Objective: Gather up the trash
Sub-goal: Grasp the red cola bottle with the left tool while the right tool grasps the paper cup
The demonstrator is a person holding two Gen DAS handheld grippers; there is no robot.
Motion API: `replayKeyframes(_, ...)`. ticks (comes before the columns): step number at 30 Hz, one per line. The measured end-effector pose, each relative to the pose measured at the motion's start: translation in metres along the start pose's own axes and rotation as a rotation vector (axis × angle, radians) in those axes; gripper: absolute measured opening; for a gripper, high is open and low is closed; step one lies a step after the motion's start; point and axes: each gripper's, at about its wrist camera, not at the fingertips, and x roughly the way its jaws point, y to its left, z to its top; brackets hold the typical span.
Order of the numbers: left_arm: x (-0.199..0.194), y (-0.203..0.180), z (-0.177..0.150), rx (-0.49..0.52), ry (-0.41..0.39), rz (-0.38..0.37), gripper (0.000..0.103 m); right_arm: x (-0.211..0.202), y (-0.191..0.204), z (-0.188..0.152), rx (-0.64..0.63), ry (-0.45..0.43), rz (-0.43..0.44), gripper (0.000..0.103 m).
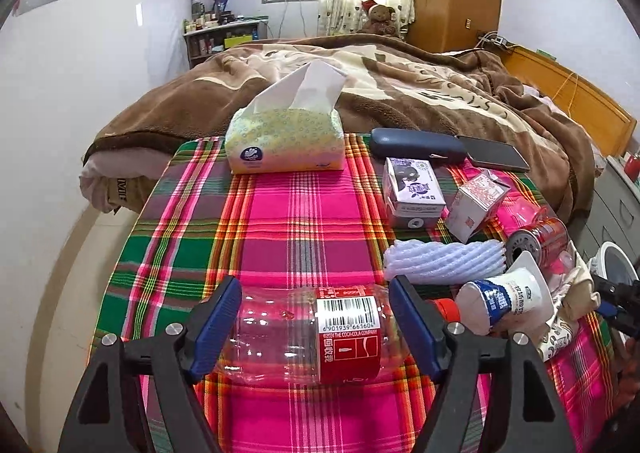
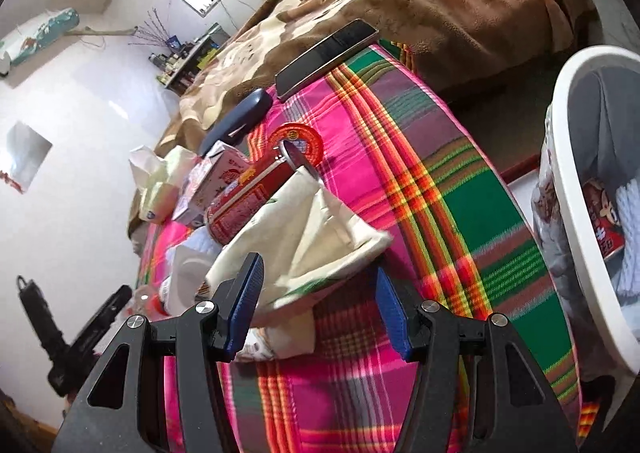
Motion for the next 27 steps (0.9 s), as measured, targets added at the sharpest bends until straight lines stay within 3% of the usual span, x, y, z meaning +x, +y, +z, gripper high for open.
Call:
replayKeyframes(2, 0.002, 0.000, 0.000, 0.005, 0.006, -0.008, 0.077, 0.007, -0.004, 0.004, 0.016, 0.025, 0.013, 0.054)
replayKeyframes(4, 0.004, 0.000, -0.001, -0.008, 0.024, -0.034, 0.077, 0.010, -0.005, 0.004, 0.020, 0.041, 0.019, 0.037)
replayKeyframes(6, 0.006, 0.002, -0.006, -0.045, 0.055, -0.103, 0.077, 0.007, -0.005, 0.003, 0.015, 0.030, 0.015, 0.035)
replayKeyframes(10, 0.010, 0.000, -0.019, -0.047, 0.087, -0.099, 0.077, -0.004, -0.002, 0.002, -0.018, -0.005, 0.022, 0.022)
replayKeyframes(12, 0.006, -0.001, -0.026, -0.062, 0.093, -0.138, 0.077, -0.010, 0.001, 0.001, -0.043, -0.012, 0.031, 0.019)
replayKeyframes(17, -0.009, -0.008, -0.045, -0.075, 0.103, -0.181, 0.077, -0.024, 0.010, 0.003, -0.129, -0.062, 0.006, 0.014)
replayKeyframes(23, -0.028, -0.018, -0.067, -0.055, 0.139, -0.250, 0.077, -0.037, 0.011, 0.005, -0.173, -0.059, 0.045, 0.014)
replayKeyframes(27, -0.046, -0.023, -0.081, -0.007, 0.134, -0.253, 0.077, -0.047, 0.007, 0.009, -0.184, -0.041, 0.075, 0.014)
